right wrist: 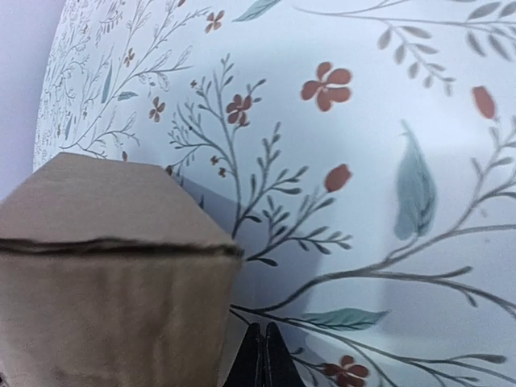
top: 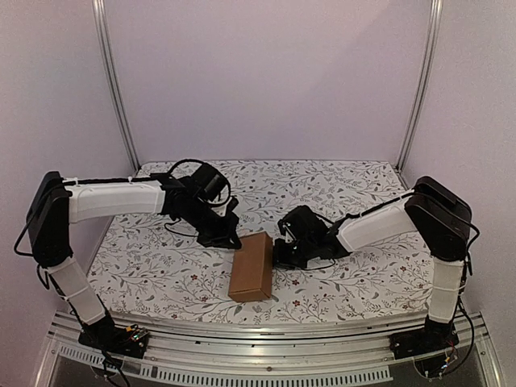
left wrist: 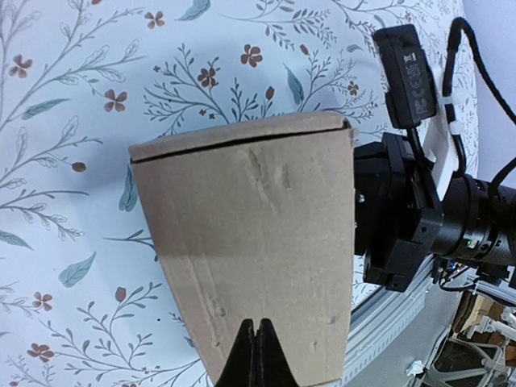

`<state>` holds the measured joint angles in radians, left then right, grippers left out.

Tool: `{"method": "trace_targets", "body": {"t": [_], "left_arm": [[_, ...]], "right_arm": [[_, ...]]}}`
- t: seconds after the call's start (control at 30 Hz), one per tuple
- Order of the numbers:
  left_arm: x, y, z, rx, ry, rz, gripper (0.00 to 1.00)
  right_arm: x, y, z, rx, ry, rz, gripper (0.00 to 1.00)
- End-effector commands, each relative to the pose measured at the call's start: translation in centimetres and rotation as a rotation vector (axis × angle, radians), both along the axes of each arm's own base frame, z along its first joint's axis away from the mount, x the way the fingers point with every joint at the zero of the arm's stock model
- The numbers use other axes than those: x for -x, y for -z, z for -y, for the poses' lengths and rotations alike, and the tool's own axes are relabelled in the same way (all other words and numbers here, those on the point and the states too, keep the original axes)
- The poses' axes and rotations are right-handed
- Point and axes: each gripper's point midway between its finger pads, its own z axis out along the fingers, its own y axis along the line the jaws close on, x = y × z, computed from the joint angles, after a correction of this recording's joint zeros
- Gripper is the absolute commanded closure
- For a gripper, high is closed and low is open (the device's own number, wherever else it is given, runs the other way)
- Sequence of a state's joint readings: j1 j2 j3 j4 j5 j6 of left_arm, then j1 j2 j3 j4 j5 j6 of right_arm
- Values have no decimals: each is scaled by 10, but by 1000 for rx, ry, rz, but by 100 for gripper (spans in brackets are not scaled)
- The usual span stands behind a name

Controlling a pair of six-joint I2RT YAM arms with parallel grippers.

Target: Fold the paper box

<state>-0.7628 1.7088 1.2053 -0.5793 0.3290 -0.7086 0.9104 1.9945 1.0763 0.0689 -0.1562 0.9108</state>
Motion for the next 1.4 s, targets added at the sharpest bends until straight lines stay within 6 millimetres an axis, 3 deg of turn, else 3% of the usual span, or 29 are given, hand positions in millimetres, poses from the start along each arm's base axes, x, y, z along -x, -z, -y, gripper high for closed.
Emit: {"method": "trace_targets", "body": {"t": [0.0,0.13,0.3,0.5,0.63,0.67,0.73,0.77,0.93,1.1,1.23,1.37], "left_arm": [[-8,-2,10,-5,-5,25,100],[-20,-14,10,-26,-14,76,100],[-39,-34,4,-67,-35,154,99],[-63,-57,-14,-124,-72,250,67],[-80,-75,-31,-174,-100,311,44],[-84,-81,-35,-179,-104,328,30],[-93,-90,-45,-195,-124,356,2],[-97,-94,-51,-205,-134,368,1],[-115,-110,-86,-263,-186,404,0],[-127,-113,-125,-302,-254,411,0],[-130,-119,-150,-320,-304,431,0],[-124,-132,-162,-308,-314,485,0]], "right_arm": [[9,29,74,285,16,-23,98],[-4,6,109,389,32,54,95],[-18,-38,143,525,10,181,83],[-37,-96,165,617,10,347,45],[-50,-119,181,657,22,401,9],[-54,-125,186,661,34,409,2],[-60,-135,194,666,48,420,1],[-63,-139,200,674,52,422,1],[-81,-162,230,620,123,402,1],[-96,-177,289,469,299,302,1],[-94,-194,327,558,373,342,1],[-84,-222,345,606,427,419,1]]}}
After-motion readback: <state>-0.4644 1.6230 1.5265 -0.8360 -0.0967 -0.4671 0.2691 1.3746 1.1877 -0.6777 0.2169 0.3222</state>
